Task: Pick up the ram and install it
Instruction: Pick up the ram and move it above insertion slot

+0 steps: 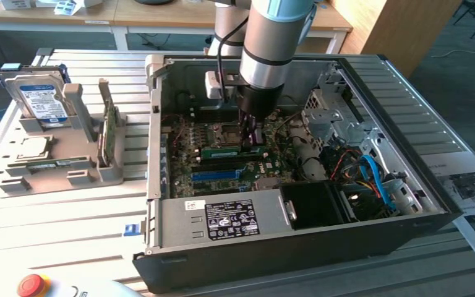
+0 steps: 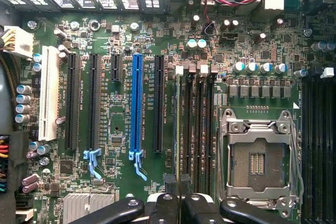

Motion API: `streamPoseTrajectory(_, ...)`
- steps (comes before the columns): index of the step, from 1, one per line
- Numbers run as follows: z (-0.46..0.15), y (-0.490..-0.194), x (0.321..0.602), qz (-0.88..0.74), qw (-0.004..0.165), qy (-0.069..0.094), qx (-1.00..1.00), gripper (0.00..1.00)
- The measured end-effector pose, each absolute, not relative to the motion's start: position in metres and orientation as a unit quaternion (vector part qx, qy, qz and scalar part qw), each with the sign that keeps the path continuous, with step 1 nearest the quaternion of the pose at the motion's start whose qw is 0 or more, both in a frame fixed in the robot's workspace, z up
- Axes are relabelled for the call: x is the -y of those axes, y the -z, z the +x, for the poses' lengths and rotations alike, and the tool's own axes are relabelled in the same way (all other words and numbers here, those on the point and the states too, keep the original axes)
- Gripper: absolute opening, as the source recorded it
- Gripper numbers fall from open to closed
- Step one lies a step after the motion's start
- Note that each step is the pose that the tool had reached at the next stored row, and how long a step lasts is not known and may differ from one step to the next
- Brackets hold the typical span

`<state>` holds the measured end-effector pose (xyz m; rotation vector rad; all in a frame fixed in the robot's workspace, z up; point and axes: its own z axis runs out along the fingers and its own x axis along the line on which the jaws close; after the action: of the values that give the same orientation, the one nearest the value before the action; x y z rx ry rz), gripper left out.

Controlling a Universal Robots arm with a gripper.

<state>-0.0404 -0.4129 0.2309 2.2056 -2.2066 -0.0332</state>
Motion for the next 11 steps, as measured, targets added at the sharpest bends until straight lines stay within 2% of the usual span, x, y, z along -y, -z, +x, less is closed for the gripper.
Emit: streamPoseTrajectory(11,-0.0404,-0.2308,0.4129,0.703,0.011,0.011,0.711,0.12)
